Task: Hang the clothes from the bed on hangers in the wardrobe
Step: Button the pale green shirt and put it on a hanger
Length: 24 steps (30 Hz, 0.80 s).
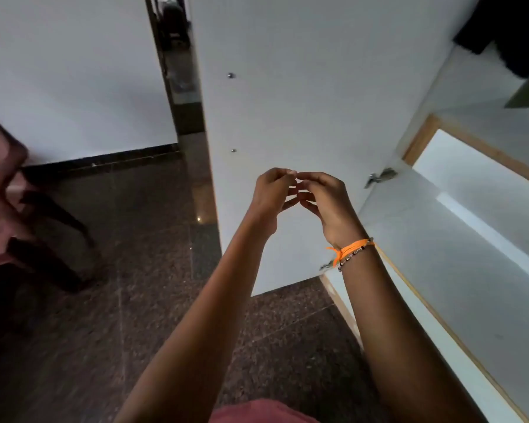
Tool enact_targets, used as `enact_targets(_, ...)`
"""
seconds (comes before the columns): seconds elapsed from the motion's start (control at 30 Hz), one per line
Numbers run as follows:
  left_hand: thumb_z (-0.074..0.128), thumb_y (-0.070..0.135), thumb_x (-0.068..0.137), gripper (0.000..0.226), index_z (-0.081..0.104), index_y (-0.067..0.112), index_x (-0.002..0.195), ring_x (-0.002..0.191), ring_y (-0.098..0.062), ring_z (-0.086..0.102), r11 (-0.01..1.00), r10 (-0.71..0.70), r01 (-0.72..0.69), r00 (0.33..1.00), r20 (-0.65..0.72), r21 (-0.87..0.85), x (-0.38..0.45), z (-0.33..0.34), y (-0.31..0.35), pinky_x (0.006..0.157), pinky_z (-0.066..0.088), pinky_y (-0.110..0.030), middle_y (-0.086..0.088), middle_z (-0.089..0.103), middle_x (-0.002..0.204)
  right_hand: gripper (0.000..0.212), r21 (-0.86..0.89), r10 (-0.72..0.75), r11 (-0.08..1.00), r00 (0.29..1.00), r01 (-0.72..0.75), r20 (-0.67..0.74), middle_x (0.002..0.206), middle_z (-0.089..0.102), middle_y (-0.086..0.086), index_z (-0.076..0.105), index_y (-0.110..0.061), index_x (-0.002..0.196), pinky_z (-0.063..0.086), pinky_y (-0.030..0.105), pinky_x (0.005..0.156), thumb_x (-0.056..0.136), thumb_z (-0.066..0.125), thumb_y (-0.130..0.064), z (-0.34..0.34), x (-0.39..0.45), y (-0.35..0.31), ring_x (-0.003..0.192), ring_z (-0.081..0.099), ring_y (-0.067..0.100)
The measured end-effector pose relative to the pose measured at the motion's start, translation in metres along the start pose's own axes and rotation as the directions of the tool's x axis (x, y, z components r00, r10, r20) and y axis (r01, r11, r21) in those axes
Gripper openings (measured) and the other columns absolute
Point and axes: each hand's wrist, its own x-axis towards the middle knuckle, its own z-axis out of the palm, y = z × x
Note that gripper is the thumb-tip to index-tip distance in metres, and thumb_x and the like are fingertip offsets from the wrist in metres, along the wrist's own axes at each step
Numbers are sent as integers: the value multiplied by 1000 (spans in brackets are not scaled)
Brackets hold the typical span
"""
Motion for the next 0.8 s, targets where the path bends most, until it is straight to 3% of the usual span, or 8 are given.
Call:
enact_targets(0.07,51,10,94,12,56,12,83,79,-17,63,999,-41,40,993,-108,-17,-12,-59,-7,69,54,-25,-3,60,80,21,-18,59,998,993,-58,99,85,64,4,65,-8,100,47,18,67,92,46,-5,53,-11,16,72,60,11)
enact_targets(0.17,50,4,92,18,54,14,77,62,-13,62,997,-71,59,959,-273,-53,-35,-150,-11,60,52,-24,-5,60,70,22,-42,118,993,961,-111,250,78,64,3,65,-9,93,46,17,63,92,44,-1,143,-32,36,65,59,8)
enact_targets(0.27,48,2,93,22,53,16,77,48,-8,60,994,-93,60,907,-410,-92,-63,-244,-8,52,48,-19,3,61,54,30,-61,172,985,907,-161,384,54,64,-8,58,-13,79,41,10,44,94,38,3,241,-57,49,45,58,-1)
enact_targets(0.37,46,2,94,21,52,15,79,49,-11,60,994,-90,41,854,-513,-105,-94,-338,0,52,47,-21,0,61,60,30,-68,216,975,838,-211,502,43,60,-10,56,-10,77,37,8,36,95,37,6,337,-84,61,38,56,-3)
enact_targets(0.5,44,0,95,19,52,10,82,41,-8,59,991,-69,-24,765,-641,-135,-134,-445,16,40,47,-18,-3,58,59,21,-117,206,979,770,-170,604,68,62,5,62,0,98,45,15,45,92,42,5,453,-111,80,48,59,4)
enact_targets(0.57,45,3,95,19,53,13,81,44,-7,58,991,-74,-28,704,-707,-131,-153,-498,22,46,48,-18,-1,59,60,23,-138,212,977,715,-161,666,71,59,6,61,4,106,46,16,50,93,42,4,511,-128,85,52,57,5)
enact_targets(0.67,43,7,97,20,54,15,82,46,-3,56,985,-99,-51,618,-780,-166,-177,-565,29,53,49,-19,6,60,55,23,-162,221,975,618,-151,755,71,59,4,61,1,104,46,12,51,94,41,3,583,-151,89,49,56,-1)
enact_targets(0.8,42,6,96,20,55,15,84,51,-2,54,971,-134,-109,491,-861,-213,-200,-640,39,54,50,-17,2,57,65,21,-228,259,966,468,-124,845,73,60,2,62,-6,97,45,17,62,95,42,-1,670,-171,97,64,55,7)
